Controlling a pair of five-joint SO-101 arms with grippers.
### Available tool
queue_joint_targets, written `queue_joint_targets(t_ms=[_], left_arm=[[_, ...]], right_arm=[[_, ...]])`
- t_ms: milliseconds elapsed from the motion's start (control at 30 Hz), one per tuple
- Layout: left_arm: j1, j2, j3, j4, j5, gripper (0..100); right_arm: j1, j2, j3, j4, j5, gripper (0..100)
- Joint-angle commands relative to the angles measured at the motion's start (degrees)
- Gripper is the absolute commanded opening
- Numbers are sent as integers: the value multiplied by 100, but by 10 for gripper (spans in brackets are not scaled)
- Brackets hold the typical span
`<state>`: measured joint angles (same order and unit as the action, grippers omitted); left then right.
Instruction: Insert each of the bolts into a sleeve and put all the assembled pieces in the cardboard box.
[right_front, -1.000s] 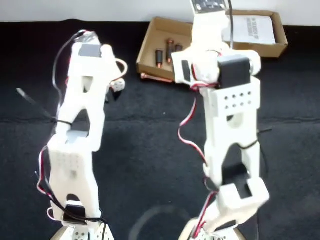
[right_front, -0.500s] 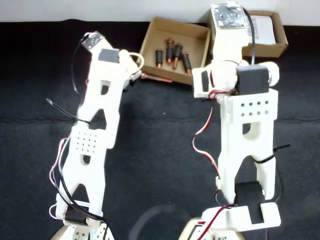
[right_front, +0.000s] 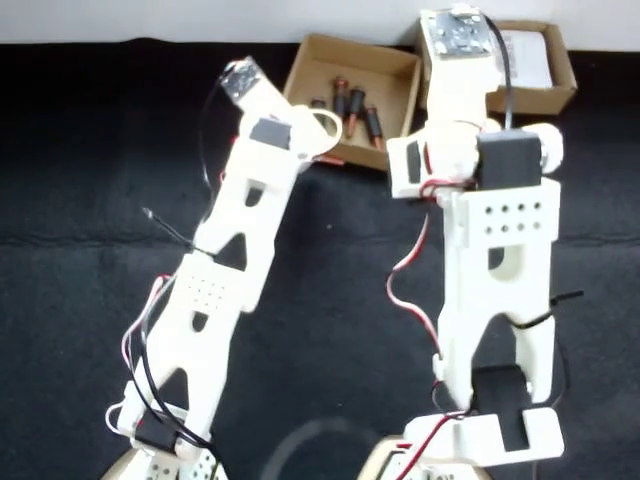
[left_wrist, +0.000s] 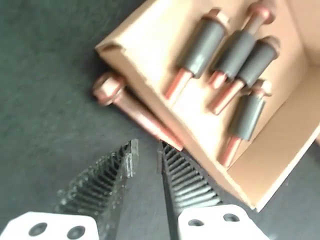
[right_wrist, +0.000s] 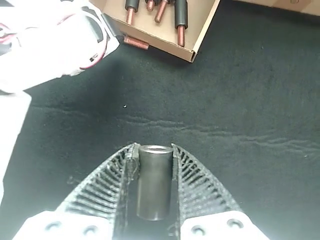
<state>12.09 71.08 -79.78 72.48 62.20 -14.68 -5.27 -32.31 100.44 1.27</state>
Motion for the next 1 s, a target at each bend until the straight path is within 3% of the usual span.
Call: queue_joint_targets(t_ms=[0,400,633,733,967], left_arm=[[4,57,-224,-413,35,88],[-233,549,-215,-1257,26,87],[-338,514,110,-1327,-114,87],[-338,505,145,-1152,-598,87],[-374,488,136,79,-1468,119]], right_arm=[[40,-558,4,48,185,6],[66,-1376,1200,40,264,6],[75,-2316,2009,40,677,6],[84,-2668,2281,40,782,6],[268,-3081,2668,40,976,6]])
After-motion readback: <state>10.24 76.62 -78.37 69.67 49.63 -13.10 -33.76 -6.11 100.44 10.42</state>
